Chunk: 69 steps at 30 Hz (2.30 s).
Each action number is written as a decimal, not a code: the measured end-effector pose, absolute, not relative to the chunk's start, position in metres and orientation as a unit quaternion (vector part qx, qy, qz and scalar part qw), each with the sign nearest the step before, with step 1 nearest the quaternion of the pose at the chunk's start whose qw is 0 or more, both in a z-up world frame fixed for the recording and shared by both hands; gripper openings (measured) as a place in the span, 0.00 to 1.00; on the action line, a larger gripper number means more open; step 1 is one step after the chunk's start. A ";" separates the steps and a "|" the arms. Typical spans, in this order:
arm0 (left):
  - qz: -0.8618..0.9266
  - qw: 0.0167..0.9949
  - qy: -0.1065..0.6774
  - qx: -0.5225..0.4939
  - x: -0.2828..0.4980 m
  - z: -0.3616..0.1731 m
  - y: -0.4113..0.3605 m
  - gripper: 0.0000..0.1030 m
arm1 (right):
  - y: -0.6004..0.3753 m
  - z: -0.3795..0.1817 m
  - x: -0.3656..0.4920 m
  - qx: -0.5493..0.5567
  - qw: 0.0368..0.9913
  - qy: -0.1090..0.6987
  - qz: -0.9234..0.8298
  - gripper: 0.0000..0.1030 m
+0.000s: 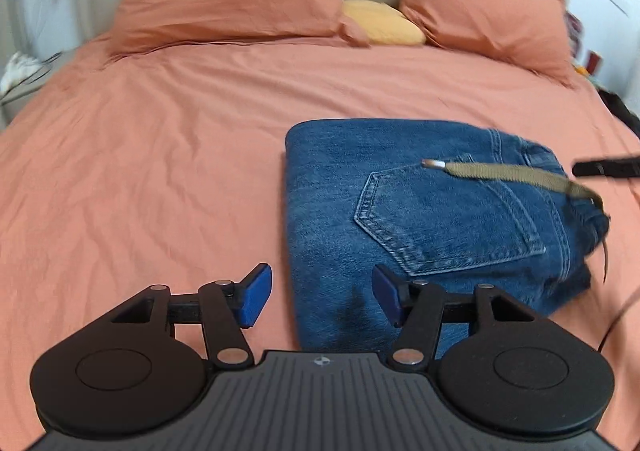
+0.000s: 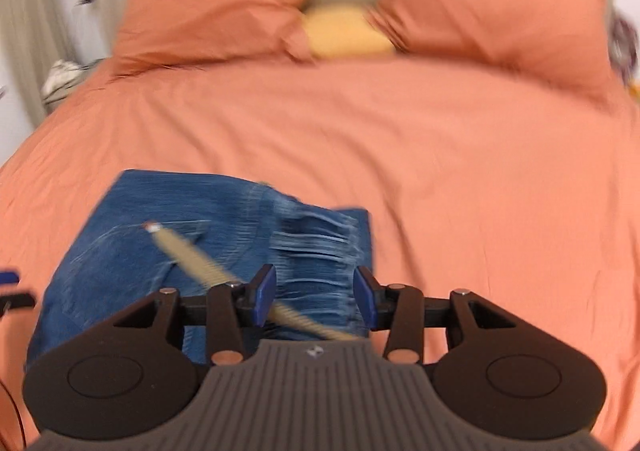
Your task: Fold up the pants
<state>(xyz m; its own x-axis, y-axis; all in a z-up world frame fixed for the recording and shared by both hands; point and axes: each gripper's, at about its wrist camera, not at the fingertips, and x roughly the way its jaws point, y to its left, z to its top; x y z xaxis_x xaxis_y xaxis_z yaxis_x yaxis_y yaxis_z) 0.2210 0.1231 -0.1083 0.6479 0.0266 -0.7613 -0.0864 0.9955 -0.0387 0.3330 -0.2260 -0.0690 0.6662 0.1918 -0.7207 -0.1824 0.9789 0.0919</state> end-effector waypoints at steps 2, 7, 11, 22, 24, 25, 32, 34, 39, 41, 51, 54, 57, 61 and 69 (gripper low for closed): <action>0.037 0.908 0.413 -0.052 0.216 -0.115 0.116 0.66 | -0.213 -0.070 0.313 -0.018 0.919 0.374 0.121 0.37; 0.058 0.900 0.429 -0.047 0.206 -0.141 0.109 0.58 | -0.197 -0.097 0.295 -0.028 0.916 0.383 0.119 0.35; 0.062 0.883 0.461 -0.067 0.200 -0.163 0.121 0.55 | -0.207 -0.125 0.301 0.012 0.908 0.403 0.109 0.35; 0.058 0.894 0.426 -0.125 0.174 -0.145 0.144 0.59 | -0.206 -0.129 0.281 0.051 0.919 0.384 0.078 0.43; 0.062 0.904 0.397 -0.147 0.171 -0.136 0.151 0.69 | -0.214 -0.126 0.269 0.085 0.921 0.373 0.072 0.59; 0.064 0.907 0.385 -0.159 0.173 -0.131 0.154 0.71 | -0.219 -0.125 0.264 0.096 0.922 0.370 0.061 0.72; 0.047 0.900 0.381 -0.208 0.222 -0.123 0.172 0.80 | -0.259 -0.117 0.287 0.129 0.910 0.393 0.034 0.83; 0.046 0.897 0.383 -0.216 0.239 -0.126 0.175 0.81 | -0.268 -0.116 0.308 0.127 0.901 0.412 0.040 0.85; 0.031 0.882 0.413 -0.225 0.271 -0.149 0.179 0.82 | -0.281 -0.126 0.359 0.151 0.867 0.468 0.080 0.87; 0.027 0.878 0.416 -0.237 0.274 -0.160 0.183 0.84 | -0.285 -0.134 0.374 0.168 0.856 0.480 0.093 0.87; -0.018 0.842 0.419 -0.339 0.297 -0.194 0.219 0.90 | -0.298 -0.184 0.423 0.250 0.780 0.555 0.147 0.94; -0.031 0.843 0.417 -0.338 0.301 -0.197 0.217 0.92 | -0.296 -0.183 0.429 0.247 0.780 0.551 0.161 0.86; -0.034 0.846 0.415 -0.334 0.302 -0.197 0.215 0.93 | -0.294 -0.185 0.433 0.262 0.777 0.546 0.173 0.77; -0.034 0.846 0.418 -0.328 0.305 -0.196 0.213 0.93 | -0.296 -0.191 0.432 0.280 0.773 0.539 0.181 0.70; -0.044 0.850 0.426 -0.306 0.308 -0.194 0.207 0.74 | -0.287 -0.183 0.428 0.262 0.784 0.532 0.183 0.54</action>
